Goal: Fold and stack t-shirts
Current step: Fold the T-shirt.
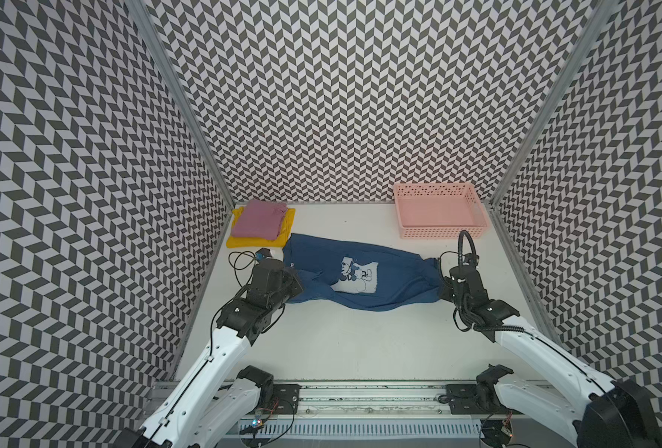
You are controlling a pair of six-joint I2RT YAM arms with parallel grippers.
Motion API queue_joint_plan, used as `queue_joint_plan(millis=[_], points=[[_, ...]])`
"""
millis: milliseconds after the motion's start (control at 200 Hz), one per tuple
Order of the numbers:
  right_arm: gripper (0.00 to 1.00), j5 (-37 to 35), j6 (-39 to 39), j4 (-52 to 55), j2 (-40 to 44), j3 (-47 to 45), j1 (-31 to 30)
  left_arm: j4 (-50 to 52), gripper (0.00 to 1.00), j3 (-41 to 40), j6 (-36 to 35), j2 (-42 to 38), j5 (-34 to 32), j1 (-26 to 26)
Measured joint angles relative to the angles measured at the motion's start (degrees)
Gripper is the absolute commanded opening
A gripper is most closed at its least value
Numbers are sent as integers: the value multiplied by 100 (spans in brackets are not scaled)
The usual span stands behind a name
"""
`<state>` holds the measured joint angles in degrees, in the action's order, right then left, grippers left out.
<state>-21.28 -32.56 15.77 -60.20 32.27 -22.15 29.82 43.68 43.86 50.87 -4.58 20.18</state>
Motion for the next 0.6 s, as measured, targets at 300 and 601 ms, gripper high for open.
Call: queue_joint_plan(millis=[300, 601], points=[[0, 7, 133, -470, -776, 2, 339, -623, 0, 522, -599, 1040, 210, -492], [0, 111, 387, -857, -1707, 442, 852, -916, 0, 1032, -1032, 1967, 651, -739]])
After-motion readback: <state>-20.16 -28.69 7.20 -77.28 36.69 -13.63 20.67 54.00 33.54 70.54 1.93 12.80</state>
